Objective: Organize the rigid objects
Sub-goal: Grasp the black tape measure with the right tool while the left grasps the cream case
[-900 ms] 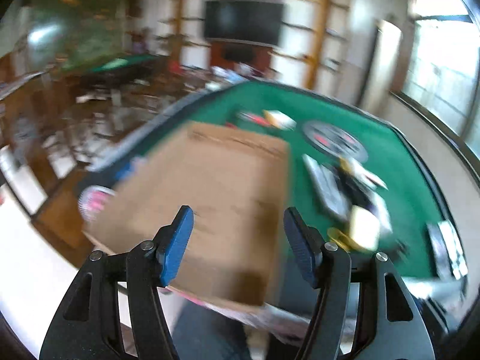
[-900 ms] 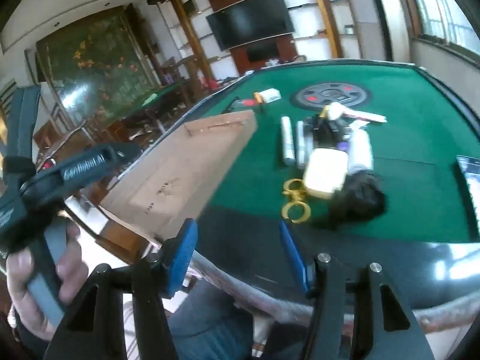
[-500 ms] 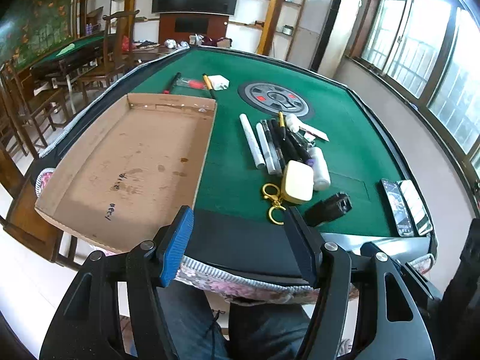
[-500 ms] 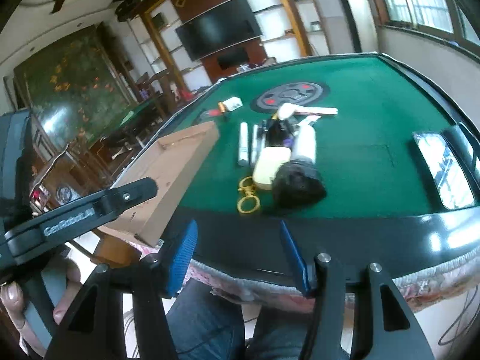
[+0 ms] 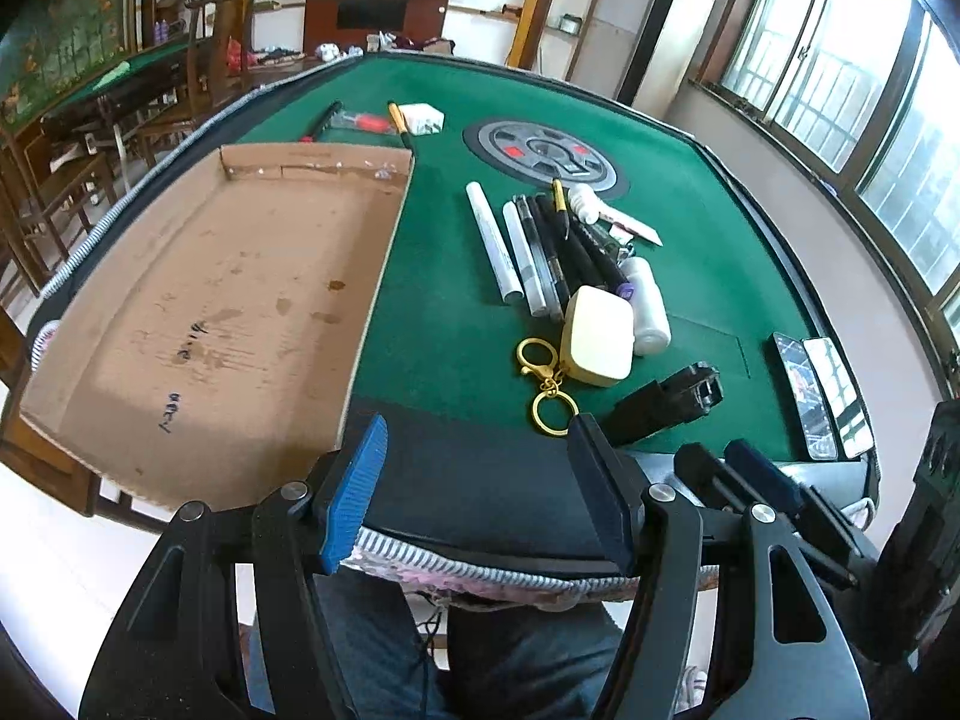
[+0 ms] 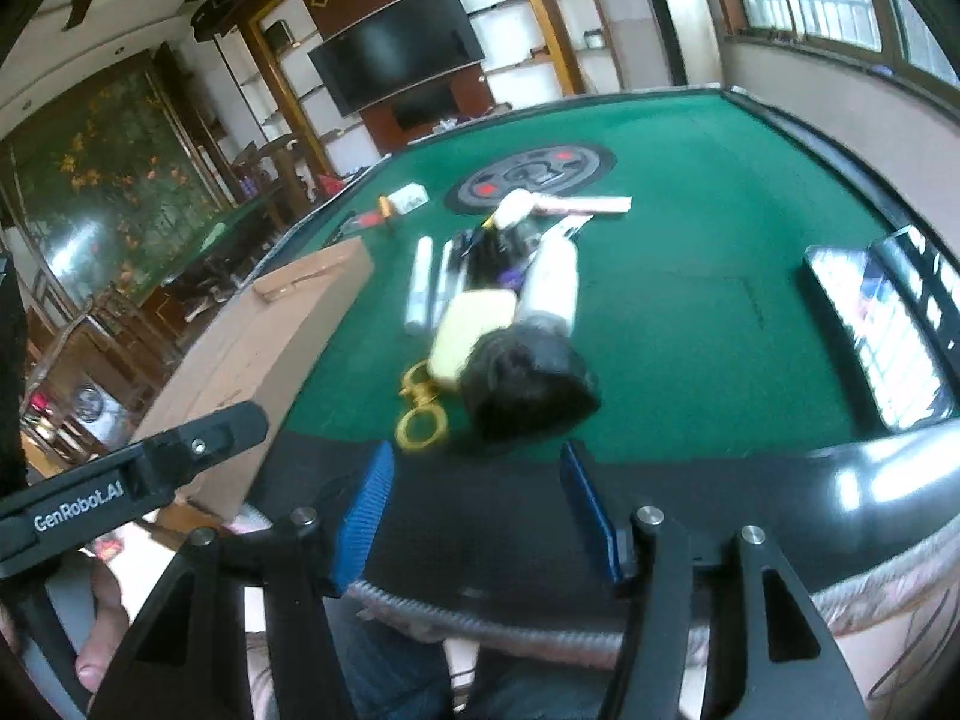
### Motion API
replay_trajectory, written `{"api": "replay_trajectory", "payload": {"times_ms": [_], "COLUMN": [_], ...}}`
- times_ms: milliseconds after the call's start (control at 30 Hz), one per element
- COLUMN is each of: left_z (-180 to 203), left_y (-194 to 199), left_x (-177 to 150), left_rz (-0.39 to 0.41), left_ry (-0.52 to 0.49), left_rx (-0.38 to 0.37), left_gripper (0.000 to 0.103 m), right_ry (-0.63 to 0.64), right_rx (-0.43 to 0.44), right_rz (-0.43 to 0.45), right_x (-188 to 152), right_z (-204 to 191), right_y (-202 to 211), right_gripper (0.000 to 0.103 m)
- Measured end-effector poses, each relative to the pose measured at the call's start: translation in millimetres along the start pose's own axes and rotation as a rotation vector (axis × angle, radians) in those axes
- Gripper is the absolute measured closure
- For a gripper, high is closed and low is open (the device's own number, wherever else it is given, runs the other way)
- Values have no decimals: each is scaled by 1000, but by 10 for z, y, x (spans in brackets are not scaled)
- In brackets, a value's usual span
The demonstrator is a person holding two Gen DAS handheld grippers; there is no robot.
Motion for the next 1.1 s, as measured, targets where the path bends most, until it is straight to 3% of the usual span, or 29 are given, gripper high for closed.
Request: {"api": "replay_trajectory", "payload": {"times_ms": [133, 300, 600, 700, 933, 1100], "left_z": [-25, -3, 78, 145, 346, 506], "left_y": [-97, -206, -385, -454, -710, -935], "left_x": [36, 96, 267, 347, 514, 594], "left_rz": [-13, -29, -54, -62, -101, -141], "left_ry": [15, 14, -16, -30, -87, -131], "left_rx": [-10, -20, -25, -50, -104, -117], "left_gripper": [40, 40, 40, 40, 40, 40], "right_ry": [49, 66, 58, 46, -27, 1], "right_rx": [-23, -7, -32, -31, 35, 5], "right_rz": [31, -29, -41, -51, -53, -30], "right_x": [46, 115, 153, 148, 197, 160], "right_z": [67, 81, 162, 197, 323, 264], "right_y": [-10, -147, -362, -372, -215, -143], "right_gripper": [40, 37, 34, 40, 43, 43]}}
Point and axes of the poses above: each gripper's, at about its wrist camera, not at the fingertips, and y roughly against the way its jaws point, z to its right, x to its top, the point moved 1 cm from there along -y, roughly the way its jaws point, and after that the axes turned 8 degrees about -y, right-handed, at the moved point
